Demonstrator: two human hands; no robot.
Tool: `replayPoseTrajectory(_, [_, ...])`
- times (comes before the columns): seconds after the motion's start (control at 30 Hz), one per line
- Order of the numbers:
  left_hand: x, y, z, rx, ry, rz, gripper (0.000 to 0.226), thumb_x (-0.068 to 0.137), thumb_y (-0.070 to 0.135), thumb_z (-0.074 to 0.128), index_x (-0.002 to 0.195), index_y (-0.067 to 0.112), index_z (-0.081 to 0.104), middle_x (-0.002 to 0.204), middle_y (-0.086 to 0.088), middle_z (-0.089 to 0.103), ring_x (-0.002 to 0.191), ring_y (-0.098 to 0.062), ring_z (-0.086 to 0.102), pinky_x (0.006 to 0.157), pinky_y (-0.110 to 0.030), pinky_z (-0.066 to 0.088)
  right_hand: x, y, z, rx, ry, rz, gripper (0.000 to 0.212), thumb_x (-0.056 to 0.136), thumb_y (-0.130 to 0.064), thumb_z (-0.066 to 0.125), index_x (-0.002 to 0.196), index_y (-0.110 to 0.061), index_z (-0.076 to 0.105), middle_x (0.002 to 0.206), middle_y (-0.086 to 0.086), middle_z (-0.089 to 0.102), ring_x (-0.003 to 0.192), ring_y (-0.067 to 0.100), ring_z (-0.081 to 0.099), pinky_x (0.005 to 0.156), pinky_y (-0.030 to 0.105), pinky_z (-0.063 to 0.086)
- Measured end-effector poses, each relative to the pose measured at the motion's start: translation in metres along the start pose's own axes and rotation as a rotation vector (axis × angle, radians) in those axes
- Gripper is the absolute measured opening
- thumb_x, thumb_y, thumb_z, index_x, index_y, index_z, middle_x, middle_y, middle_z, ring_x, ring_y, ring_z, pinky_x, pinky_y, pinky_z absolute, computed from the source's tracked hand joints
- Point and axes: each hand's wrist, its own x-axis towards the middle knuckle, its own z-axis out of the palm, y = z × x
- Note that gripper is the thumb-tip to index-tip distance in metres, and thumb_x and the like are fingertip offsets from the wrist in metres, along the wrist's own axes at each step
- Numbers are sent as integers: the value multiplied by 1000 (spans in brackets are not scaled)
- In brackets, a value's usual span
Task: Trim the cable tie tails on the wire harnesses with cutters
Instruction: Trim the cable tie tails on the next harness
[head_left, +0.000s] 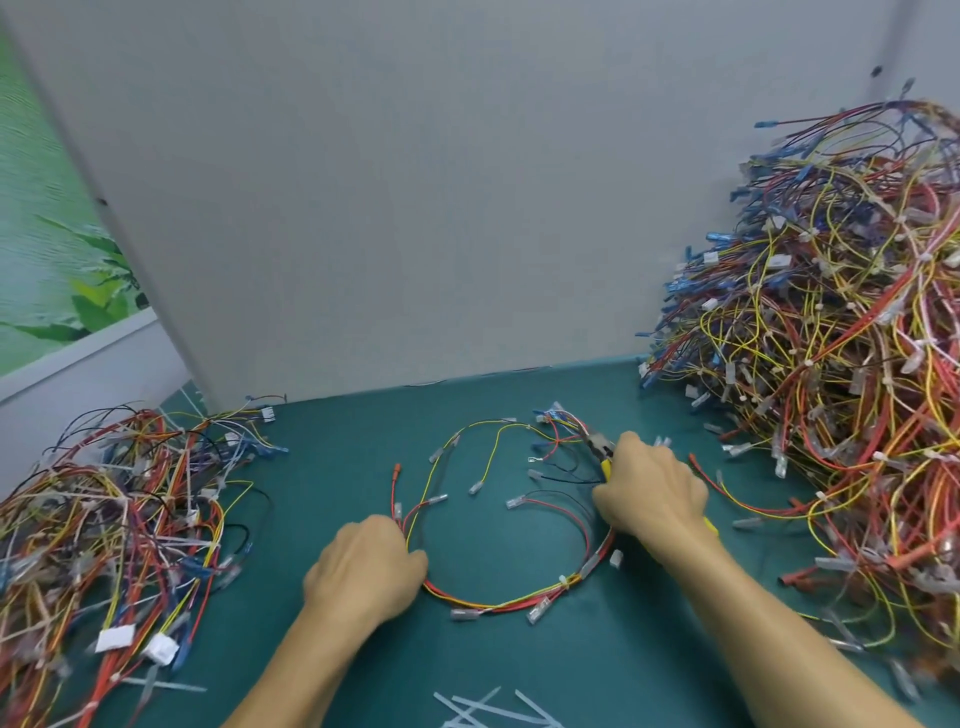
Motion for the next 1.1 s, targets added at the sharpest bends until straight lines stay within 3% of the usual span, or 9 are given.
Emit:
replayPoseTrajectory(0.07, [0, 0, -2, 15, 28, 18, 29, 81, 29, 54, 61, 13, 41, 65, -1, 45, 68, -28, 49, 57, -29, 37, -2, -2, 1, -1, -16, -1, 18, 80, -18, 54, 91, -17, 40, 112, 12, 59, 107, 35, 57, 72, 32, 34])
replayPoseTrajectory(0.13, [5, -2, -5, -66, 65, 28, 20, 81, 23, 52, 66, 10, 50, 65, -5, 56, 65, -29, 56, 56, -30, 45, 0, -1, 1, 46, -44, 32, 15, 79, -17, 55, 90, -17, 45, 110, 12, 59, 106, 35, 57, 73, 31, 35])
replayPoseTrajectory(0.2, [11, -5, -8, -374, 86, 35, 11, 83, 15, 55, 78, 6, 56, 67, -10, 68, 61, -30, 65, 58, -34, 55, 6, 3, -4, 179, -46, 85, 13, 76, -16, 59, 88, -13, 54, 101, 11, 61, 96, 35, 58, 71, 31, 38])
replayPoseTrajectory(0.23, [13, -5, -10, -597, 66, 44, 6, 84, 9, 59, 82, 5, 56, 67, -12, 70, 54, -27, 66, 55, -35, 56, 11, 5, -7, 305, -38, 99, 11, 74, -15, 63, 84, -11, 59, 93, 12, 64, 89, 34, 58, 69, 30, 41])
replayPoseTrajectory(0.3, [15, -4, -18, -997, 23, 78, 17, 82, -3, 66, 90, 5, 53, 71, -13, 69, 47, -20, 62, 48, -32, 53, 17, 8, -16, 671, -36, 82, 10, 73, -9, 74, 80, -8, 66, 79, 12, 67, 74, 31, 61, 64, 31, 49])
replayPoseTrajectory(0.37, [16, -3, -27, -1218, 41, 136, 23, 82, -5, 68, 94, 8, 54, 76, -9, 71, 51, -16, 63, 49, -31, 51, 18, 10, -27, 1038, -50, 70, 13, 76, -2, 75, 86, -7, 68, 69, 7, 64, 59, 20, 58, 52, 26, 46])
replayPoseTrajectory(0.43, [19, -2, -37, -1337, 121, 191, 24, 83, -6, 65, 94, 13, 58, 79, -3, 73, 57, -11, 67, 55, -30, 50, 18, 12, -36, 1260, -89, 66, 15, 79, 1, 72, 88, -11, 67, 67, 2, 62, 53, 14, 54, 50, 27, 41])
replayPoseTrajectory(0.67, [33, 5, -49, -1590, 301, 260, 26, 88, -9, 56, 94, 15, 61, 77, 3, 73, 61, -10, 70, 52, -19, 54, 13, 10, -50, 1522, -195, -90, 26, 81, 7, 68, 98, -12, 64, 79, 3, 71, 61, 16, 63, 60, 32, 48])
replayPoseTrajectory(1.1, [45, 0, -43, -1644, 303, 279, 24, 90, -4, 56, 94, 19, 62, 80, 6, 74, 65, -11, 71, 53, -18, 55, 14, 9, -52, 1584, -179, -226, 33, 76, 10, 67, 99, -14, 63, 86, 7, 74, 67, 17, 67, 58, 27, 54])
